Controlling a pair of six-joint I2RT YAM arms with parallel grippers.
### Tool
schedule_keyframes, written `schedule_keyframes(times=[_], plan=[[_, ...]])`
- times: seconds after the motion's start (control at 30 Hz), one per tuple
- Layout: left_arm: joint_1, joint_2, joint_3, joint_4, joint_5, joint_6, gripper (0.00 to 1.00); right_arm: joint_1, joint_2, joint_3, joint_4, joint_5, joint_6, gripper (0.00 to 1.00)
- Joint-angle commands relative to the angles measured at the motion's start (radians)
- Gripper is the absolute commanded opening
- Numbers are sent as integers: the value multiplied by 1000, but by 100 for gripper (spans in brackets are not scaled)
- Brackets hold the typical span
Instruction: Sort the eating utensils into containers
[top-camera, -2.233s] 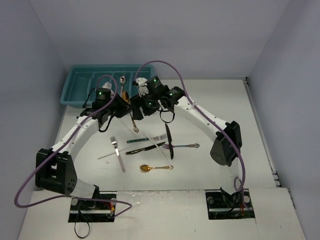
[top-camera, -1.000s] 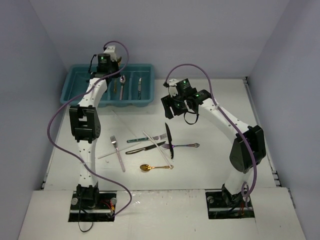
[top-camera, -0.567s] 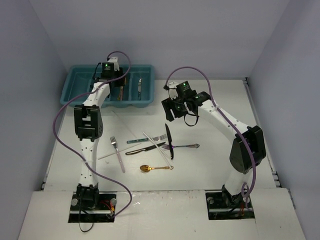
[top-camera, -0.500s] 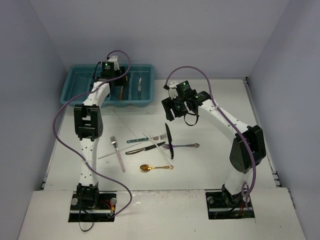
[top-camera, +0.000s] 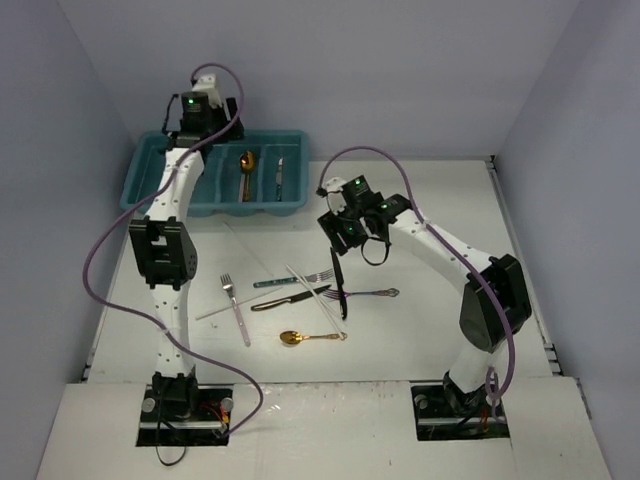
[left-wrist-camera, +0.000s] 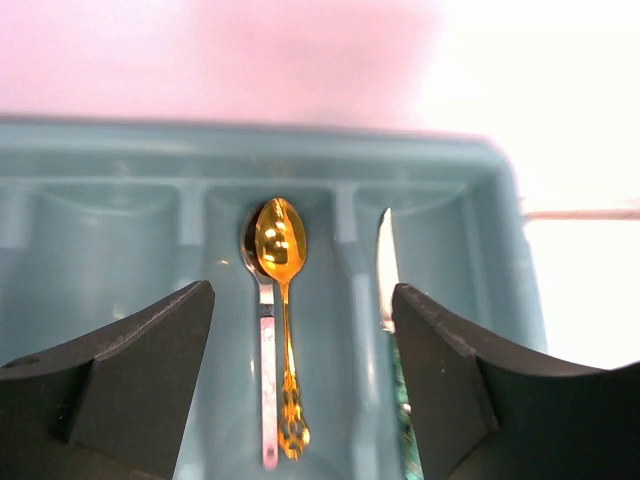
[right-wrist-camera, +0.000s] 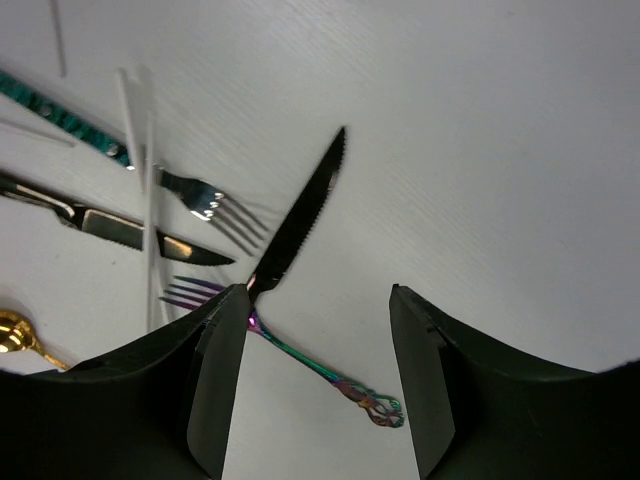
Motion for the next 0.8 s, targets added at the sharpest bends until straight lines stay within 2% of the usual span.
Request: schedule_keyframes(times=[0.0, 0.17, 0.33, 0.5, 0.77], plan=[[122, -383, -56, 24, 23, -109, 69, 169, -47, 29, 65, 73, -39, 56], [241, -669, -400, -45, 102, -84, 69, 226, 63, 87, 96, 131, 92, 52], [304, -933, -769, -3, 126, 10, 70, 204, 31, -29, 97, 187, 332, 49], [310, -1082, -970, 17, 158, 13, 70, 178, -86, -154, 116, 281, 388, 45], [308, -1202, -1109, 14, 161, 4, 70, 73, -114, -241, 125, 181, 482, 34]])
